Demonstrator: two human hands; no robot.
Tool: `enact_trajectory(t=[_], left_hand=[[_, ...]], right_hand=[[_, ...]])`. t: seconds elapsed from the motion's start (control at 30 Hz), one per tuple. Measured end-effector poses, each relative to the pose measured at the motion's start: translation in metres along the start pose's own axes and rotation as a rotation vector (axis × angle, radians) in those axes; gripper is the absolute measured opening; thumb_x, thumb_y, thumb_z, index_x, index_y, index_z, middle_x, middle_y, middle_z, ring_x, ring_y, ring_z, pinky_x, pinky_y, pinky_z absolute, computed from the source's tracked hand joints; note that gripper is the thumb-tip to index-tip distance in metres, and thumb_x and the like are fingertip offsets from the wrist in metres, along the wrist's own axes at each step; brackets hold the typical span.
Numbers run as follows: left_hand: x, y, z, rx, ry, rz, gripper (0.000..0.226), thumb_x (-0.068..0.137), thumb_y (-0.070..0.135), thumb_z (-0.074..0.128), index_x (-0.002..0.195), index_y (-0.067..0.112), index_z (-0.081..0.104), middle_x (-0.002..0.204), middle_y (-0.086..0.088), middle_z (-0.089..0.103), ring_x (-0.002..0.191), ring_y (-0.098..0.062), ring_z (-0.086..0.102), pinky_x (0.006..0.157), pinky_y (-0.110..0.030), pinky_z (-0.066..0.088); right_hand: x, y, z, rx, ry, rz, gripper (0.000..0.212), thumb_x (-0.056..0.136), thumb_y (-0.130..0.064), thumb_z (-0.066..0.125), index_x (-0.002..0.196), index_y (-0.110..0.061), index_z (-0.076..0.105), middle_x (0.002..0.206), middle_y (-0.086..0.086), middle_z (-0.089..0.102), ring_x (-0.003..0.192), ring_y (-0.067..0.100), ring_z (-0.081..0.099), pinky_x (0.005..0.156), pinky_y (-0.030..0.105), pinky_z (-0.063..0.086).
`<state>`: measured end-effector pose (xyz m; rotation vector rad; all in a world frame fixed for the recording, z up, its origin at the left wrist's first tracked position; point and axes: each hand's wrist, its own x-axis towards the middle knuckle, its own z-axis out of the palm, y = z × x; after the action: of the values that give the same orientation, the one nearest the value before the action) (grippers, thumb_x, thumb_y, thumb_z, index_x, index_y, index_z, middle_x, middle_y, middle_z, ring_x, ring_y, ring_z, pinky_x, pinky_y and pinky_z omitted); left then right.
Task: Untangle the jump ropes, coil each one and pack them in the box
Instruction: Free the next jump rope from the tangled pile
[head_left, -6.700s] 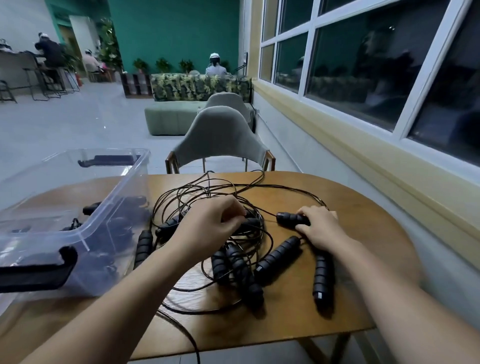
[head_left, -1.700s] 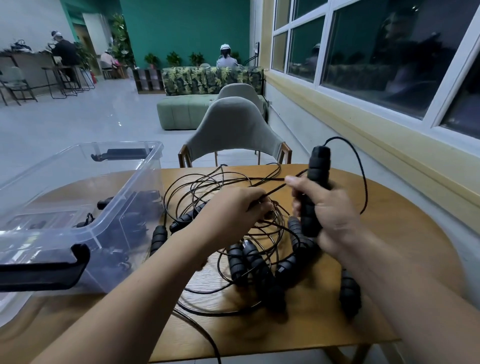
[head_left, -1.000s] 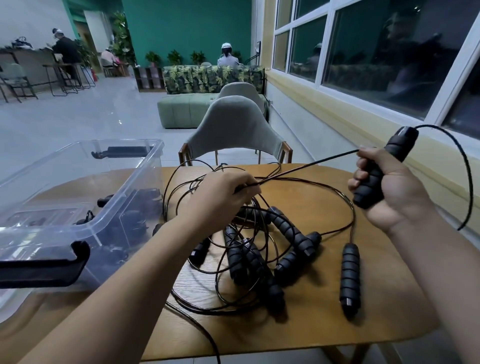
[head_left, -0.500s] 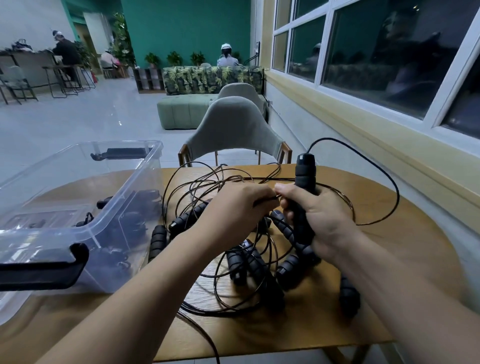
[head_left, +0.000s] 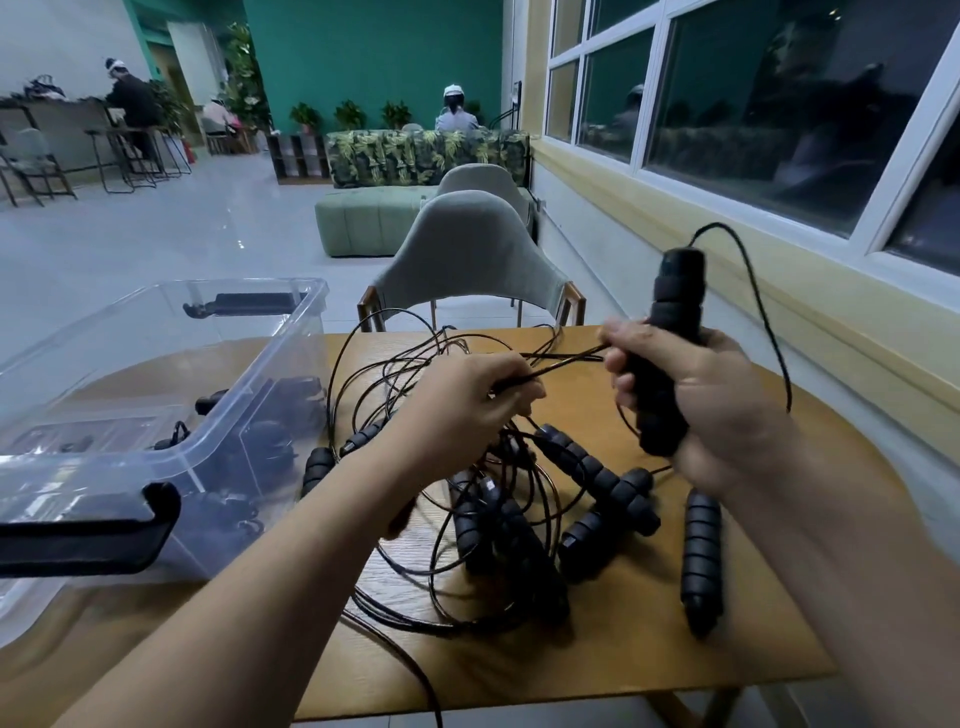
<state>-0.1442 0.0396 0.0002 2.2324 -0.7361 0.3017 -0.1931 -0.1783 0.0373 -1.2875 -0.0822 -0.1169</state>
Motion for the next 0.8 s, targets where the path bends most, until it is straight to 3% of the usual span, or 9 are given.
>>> enact_trajectory(t=[0.2,0.43,0.53,0.67,0.8], left_hand=[[0.0,-0.002,-0.006,0.021,0.016,-0.028,0.011,0.102,0.028,0.07,0.093,0.034,0.071,0.082,0.017,0.074,0.081,0.01,0.066,0.068,-0.005,0.042],[0.005,-0.013,-0.004,0.136,0.014,-0.094,0.007,0.101,0.031,0.069,0.099,0.027,0.075,0.081,0.02,0.071,0.081,0.01,0.063,0.064,-0.01,0.04],[0.004,-0.013,-0.004,0.116,0.033,-0.105,0.009,0.102,0.032,0.069,0.1,0.026,0.077,0.083,0.017,0.075,0.082,0.003,0.066,0.067,-0.018,0.047],[0.005,-0.006,0.002,0.01,0.02,-0.083,0.008,0.101,0.032,0.071,0.099,0.027,0.077,0.084,0.013,0.077,0.082,0.0,0.07,0.076,-0.025,0.056],[0.004,0.004,0.01,-0.011,0.001,-0.014,0.008,0.101,0.03,0.071,0.094,0.029,0.074,0.08,0.013,0.075,0.078,0.002,0.068,0.069,-0.014,0.046]], right_hand=[[0.012,-0.022,-0.029,0.135,0.082,0.0,0.009,0.095,-0.018,0.072,0.096,-0.011,0.068,0.073,-0.003,0.061,0.058,0.005,0.054,0.054,0.017,0.045],[0.024,-0.027,-0.054,0.251,0.213,-0.036,0.008,0.099,-0.019,0.073,0.093,-0.017,0.068,0.075,-0.007,0.064,0.061,0.004,0.056,0.056,0.017,0.044],[0.024,-0.016,-0.048,0.177,0.247,-0.01,0.013,0.095,-0.025,0.078,0.083,-0.02,0.075,0.079,-0.004,0.071,0.059,0.006,0.058,0.055,0.019,0.041],[0.019,0.006,-0.029,0.051,0.172,0.048,0.016,0.092,-0.023,0.081,0.099,-0.011,0.074,0.084,0.002,0.075,0.06,0.01,0.056,0.055,0.024,0.045],[0.01,0.029,-0.004,-0.135,0.082,0.059,0.012,0.094,-0.02,0.08,0.095,-0.009,0.076,0.082,0.006,0.075,0.061,0.014,0.057,0.055,0.024,0.046]])
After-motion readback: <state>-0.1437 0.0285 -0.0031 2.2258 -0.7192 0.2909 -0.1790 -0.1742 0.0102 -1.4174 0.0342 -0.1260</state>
